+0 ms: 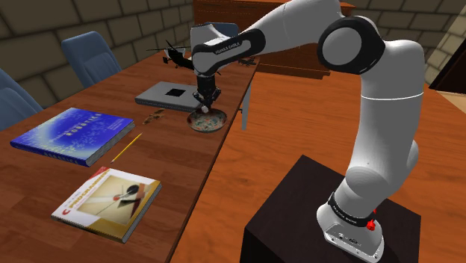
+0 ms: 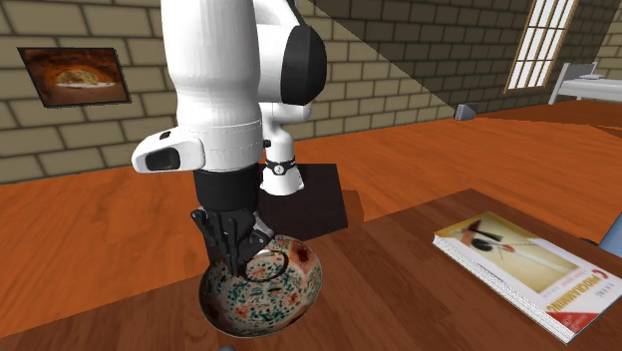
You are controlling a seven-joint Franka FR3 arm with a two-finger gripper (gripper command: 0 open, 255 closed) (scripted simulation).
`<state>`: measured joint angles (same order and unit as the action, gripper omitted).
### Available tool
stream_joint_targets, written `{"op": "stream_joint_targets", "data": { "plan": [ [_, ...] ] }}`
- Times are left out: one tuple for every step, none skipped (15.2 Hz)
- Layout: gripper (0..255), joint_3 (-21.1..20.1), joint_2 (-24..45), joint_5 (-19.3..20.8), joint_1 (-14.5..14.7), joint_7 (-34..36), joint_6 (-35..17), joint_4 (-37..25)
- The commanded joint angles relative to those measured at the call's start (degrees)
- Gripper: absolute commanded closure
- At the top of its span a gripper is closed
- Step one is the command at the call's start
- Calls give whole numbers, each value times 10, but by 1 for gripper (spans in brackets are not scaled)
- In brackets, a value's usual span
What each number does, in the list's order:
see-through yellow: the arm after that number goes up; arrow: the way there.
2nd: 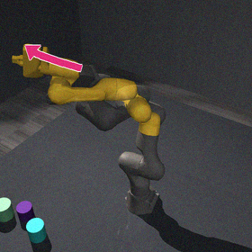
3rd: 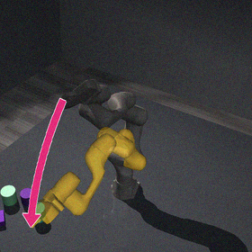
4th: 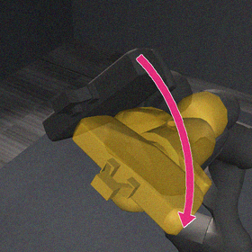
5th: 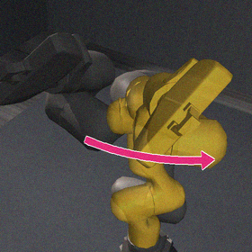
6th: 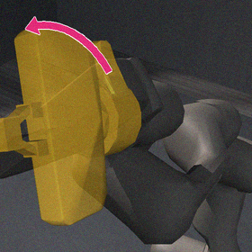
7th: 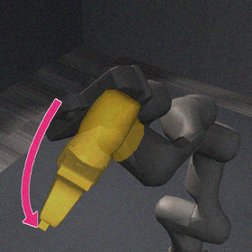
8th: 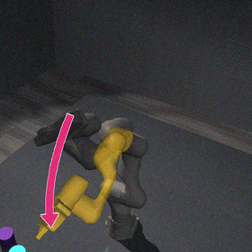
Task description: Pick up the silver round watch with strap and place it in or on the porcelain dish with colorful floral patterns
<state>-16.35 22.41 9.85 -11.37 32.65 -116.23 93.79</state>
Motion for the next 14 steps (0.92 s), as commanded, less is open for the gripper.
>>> {"op": "stream_joint_targets", "data": {
  "plan": [
    [255, 1, 6, 3, 0, 2, -17, 11],
    [255, 1, 6, 3, 0, 2, -17, 11],
    [255, 1, 6, 3, 0, 2, -17, 11],
    [255, 1, 6, 3, 0, 2, -17, 11],
    [255, 1, 6, 3, 0, 2, -17, 11],
    [255, 1, 6, 3, 0, 2, -17, 11],
    [255, 1, 6, 3, 0, 2, -17, 11],
    [255, 1, 6, 3, 0, 2, -17, 11],
    [0, 1, 6, 3, 0, 2, -17, 11],
    [0, 1, 6, 3, 0, 2, -17, 11],
    [0, 1, 6, 3, 0, 2, -17, 11],
    [0, 1, 6, 3, 0, 2, -17, 11],
    [0, 1, 6, 3, 0, 2, -17, 11],
    [0, 1, 6, 3, 0, 2, -17, 11]
  ]
}}
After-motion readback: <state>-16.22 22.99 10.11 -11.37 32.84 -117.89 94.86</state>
